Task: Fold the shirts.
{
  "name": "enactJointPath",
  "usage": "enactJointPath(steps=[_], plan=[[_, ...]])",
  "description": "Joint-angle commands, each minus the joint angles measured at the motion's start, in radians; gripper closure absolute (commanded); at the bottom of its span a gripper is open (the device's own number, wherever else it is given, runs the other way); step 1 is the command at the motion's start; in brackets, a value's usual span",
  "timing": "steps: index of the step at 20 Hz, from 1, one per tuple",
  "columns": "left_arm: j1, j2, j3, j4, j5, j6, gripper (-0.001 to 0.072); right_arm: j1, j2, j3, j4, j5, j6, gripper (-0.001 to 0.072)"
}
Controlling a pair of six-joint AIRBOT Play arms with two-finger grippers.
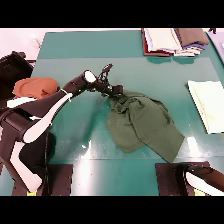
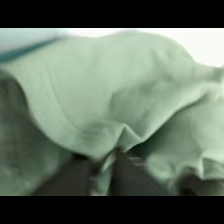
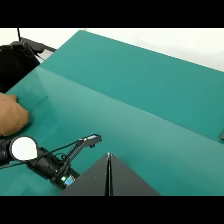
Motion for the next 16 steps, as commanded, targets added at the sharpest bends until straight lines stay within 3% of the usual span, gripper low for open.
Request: enactJointPath(steps=[1,6,9,12,13,14,15,16], plan=[[0.026,0.003,0.015,-0.009,0.032,0.005,0.0683,0.002,-0.012,-0.002,-0.006,0.068,0.016,0.0693],[0.229,0.134,0.064,0.1,-0.03,0.005,0.0684,-0.009,-0.019,-0.079,-0.131,0.296,0.064,0.0693],[0.329,0.204,0.065,0.152,-0.093,0.006,0.0683,-0.079,0.04,-0.344,-0.137,0.26,0.068,0.0693],[0.368,0.225,0.065,0.245,-0.165,0.006,0.0683,-0.172,0.111,-0.684,-0.135,0.135,0.097,0.069],[0.373,0.229,0.065,0.288,-0.179,0.005,0.0683,-0.203,0.13,-0.805,-0.122,0.102,0.107,0.0617],[0.373,0.229,0.065,0.319,-0.184,0.005,0.0683,-0.232,0.14,-0.921,-0.084,0.08,0.113,0.0323],[0.373,0.229,0.065,0.338,-0.189,0.005,0.0683,-0.258,0.141,-1.02,-0.028,0.063,0.125,0.0186],[0.373,0.229,0.065,0.338,-0.189,0.005,0.0683,-0.271,0.141,-1.115,0.049,0.048,0.125,0.0188]])
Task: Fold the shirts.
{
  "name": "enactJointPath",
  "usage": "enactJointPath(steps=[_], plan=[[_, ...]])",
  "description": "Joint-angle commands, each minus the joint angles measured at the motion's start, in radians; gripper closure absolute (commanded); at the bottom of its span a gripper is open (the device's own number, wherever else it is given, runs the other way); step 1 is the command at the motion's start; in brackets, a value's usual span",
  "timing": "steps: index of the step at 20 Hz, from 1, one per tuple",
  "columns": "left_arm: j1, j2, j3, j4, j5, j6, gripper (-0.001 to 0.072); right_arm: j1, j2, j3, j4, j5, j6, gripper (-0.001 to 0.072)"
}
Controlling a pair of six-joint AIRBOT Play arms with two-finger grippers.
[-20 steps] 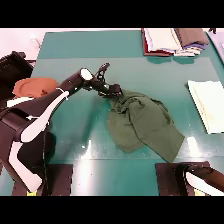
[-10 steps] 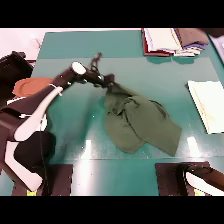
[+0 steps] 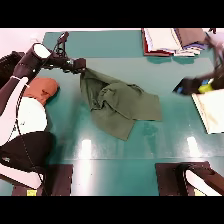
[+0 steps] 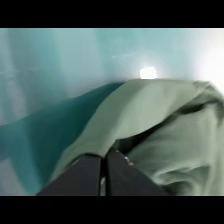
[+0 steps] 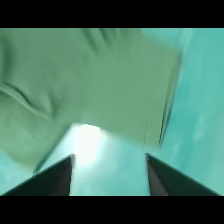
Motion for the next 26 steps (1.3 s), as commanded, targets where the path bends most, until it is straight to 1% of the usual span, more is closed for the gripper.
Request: enactJointPath(steps=[1,3,4,6,7,8,9,10,11,14,17,20,21,22,23,24,25,26], plan=[[0.017,0.01,0.001,0.073,-0.031,-0.001,0.0683,-0.063,0.025,-0.375,0.215,-0.109,0.023,0.0204],[0.017,0.01,0.001,0.073,-0.031,-0.001,0.0683,-0.01,0.025,-0.523,0.352,-0.262,0.023,0.0208],[0.017,0.01,0.001,0.073,-0.032,0.0,0.0683,0.031,0.024,-0.573,0.394,-0.341,0.027,0.0208],[0.017,0.01,0.001,0.073,-0.044,-0.001,0.0683,0.127,0.024,-0.639,0.443,-0.501,0.097,0.0212],[0.017,0.01,0.001,0.073,-0.046,-0.001,0.0683,0.173,0.024,-0.657,0.446,-0.576,0.137,0.0271],[0.017,0.01,0.001,0.073,-0.047,-0.001,0.0683,0.211,0.024,-0.665,0.446,-0.64,0.159,0.03],[0.017,0.01,0.001,0.073,-0.048,-0.002,0.0683,0.245,0.02,-0.668,0.446,-0.707,0.181,0.03],[0.017,0.01,0.001,0.073,-0.048,-0.001,0.0683,0.267,0.002,-0.661,0.446,-0.744,0.207,0.03],[0.017,0.01,0.001,0.072,-0.048,-0.002,0.0683,0.278,-0.028,-0.649,0.447,-0.751,0.214,0.03],[0.017,0.01,0.001,0.073,-0.058,-0.004,0.0683,0.328,-0.148,-0.575,0.443,-0.753,0.21,0.03],[0.017,0.01,0.001,0.073,-0.068,-0.004,0.0683,0.373,-0.242,-0.501,0.443,-0.82,0.211,0.03],[0.017,0.01,0.001,0.073,-0.076,-0.003,0.0683,0.379,-0.321,-0.449,0.439,-0.822,0.21,0.0305],[0.017,0.01,0.001,0.073,-0.078,-0.003,0.0683,0.379,-0.333,-0.437,0.43,-0.823,0.209,0.0392],[0.017,0.01,0.001,0.073,-0.08,-0.003,0.0683,0.379,-0.335,-0.422,0.396,-0.829,0.209,0.0526],[0.017,0.01,0.001,0.074,-0.081,-0.003,0.0684,0.379,-0.328,-0.407,0.354,-0.828,0.209,0.0583],[0.017,0.01,0.001,0.074,-0.081,-0.002,0.0683,0.379,-0.312,-0.391,0.309,-0.828,0.21,0.0593],[0.017,0.01,0.001,0.074,-0.082,0.0,0.0683,0.379,-0.29,-0.379,0.265,-0.827,0.21,0.0654],[0.017,0.01,0.001,0.074,-0.083,0.0,0.0683,0.379,-0.262,-0.368,0.219,-0.825,0.211,0.0693]])
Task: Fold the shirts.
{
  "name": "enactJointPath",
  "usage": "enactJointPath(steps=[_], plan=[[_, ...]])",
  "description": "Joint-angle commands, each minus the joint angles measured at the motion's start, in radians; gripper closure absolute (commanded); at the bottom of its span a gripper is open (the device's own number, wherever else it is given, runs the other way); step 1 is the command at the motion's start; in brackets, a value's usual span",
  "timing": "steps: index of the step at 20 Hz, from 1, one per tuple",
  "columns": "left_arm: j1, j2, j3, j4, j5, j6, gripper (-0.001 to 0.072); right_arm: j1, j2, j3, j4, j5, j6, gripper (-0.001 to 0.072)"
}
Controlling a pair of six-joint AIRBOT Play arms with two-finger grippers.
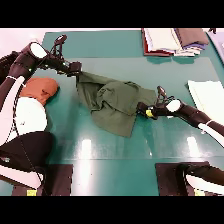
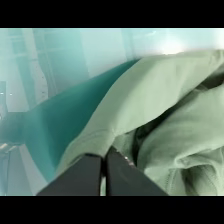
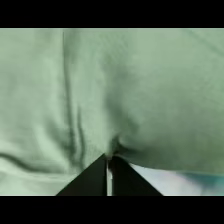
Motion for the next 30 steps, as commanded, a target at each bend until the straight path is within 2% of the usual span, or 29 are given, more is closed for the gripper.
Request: enactJointPath(steps=[1,5,8,10,13,14,15,16,20,24,27,30], plan=[[0.001,0.001,0.002,0.0,-0.005,0.002,0.0683,0.002,0.054,0.047,-0.146,0.002,0.002,0.0693],[0.001,0.018,0.002,0.002,0.005,0.003,0.0683,-0.068,0.155,0.089,-0.244,0.119,0.002,0.0693],[0.001,0.085,0.002,0.032,0.048,0.003,0.0684,-0.156,0.24,0.129,-0.332,0.258,0.0,0.0693],[0.001,0.126,0.0,0.044,-0.006,0.003,0.0684,-0.209,0.3,0.138,-0.42,0.359,-0.001,0.0693],[0.0,0.129,-0.027,0.018,-0.122,0.003,0.0684,-0.286,0.341,0.114,-0.46,0.394,-0.015,0.0688],[0.0,0.129,-0.054,-0.005,-0.119,0.003,0.0684,-0.312,0.334,0.105,-0.453,0.393,-0.016,0.0493],[0.0,0.129,-0.089,-0.024,-0.109,0.003,0.0685,-0.328,0.322,0.099,-0.42,0.392,-0.016,0.0232],[0.0,0.129,-0.119,-0.036,-0.099,0.004,0.0684,-0.338,0.307,0.089,-0.372,0.393,-0.019,0.0206],[0.0,0.129,-0.181,-0.042,-0.065,0.022,0.0684,-0.267,0.273,0.019,-0.246,0.366,-0.046,0.021],[0.0,0.129,-0.18,-0.042,-0.039,0.023,0.0684,-0.184,0.188,-0.03,-0.179,0.272,-0.038,0.021],[0.0,0.129,-0.18,-0.041,-0.043,0.03,0.0685,-0.2,0.106,0.025,-0.179,0.216,-0.035,0.023],[0.0,0.129,-0.18,-0.038,-0.042,0.033,0.0684,-0.288,0.071,0.067,-0.18,0.235,-0.033,0.0229]])
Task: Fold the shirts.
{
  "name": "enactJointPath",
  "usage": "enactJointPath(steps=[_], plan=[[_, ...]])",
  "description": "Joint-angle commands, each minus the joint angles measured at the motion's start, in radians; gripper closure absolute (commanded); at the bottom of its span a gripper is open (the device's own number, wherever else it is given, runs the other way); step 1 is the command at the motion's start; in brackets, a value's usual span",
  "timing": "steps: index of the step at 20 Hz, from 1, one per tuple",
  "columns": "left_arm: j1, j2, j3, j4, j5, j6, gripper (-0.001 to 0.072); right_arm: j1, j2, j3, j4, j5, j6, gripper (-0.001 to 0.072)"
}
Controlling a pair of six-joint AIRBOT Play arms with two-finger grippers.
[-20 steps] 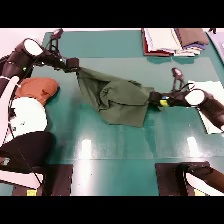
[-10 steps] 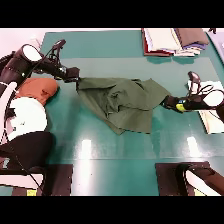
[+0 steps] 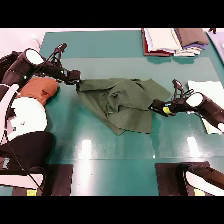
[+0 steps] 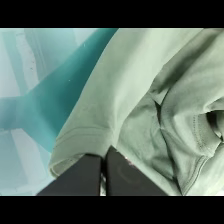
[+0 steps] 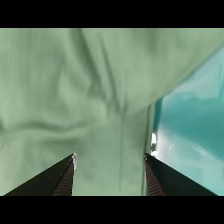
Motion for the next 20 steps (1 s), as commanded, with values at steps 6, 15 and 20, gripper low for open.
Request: enactJointPath(steps=[6,15,20], plan=[[0.0,0.001,-0.001,0.002,0.018,0.021,0.0684,-0.225,-0.063,0.03,0.013,0.007,0.003,0.0272],[0.0,0.001,-0.001,0.002,0.025,0.02,0.0684,-0.104,-0.258,0.151,0.019,-0.207,0.003,0.0416],[0.001,0.002,0.015,0.034,0.034,0.02,0.0684,-0.089,-0.294,0.262,0.011,-0.162,-0.117,0.0694]])
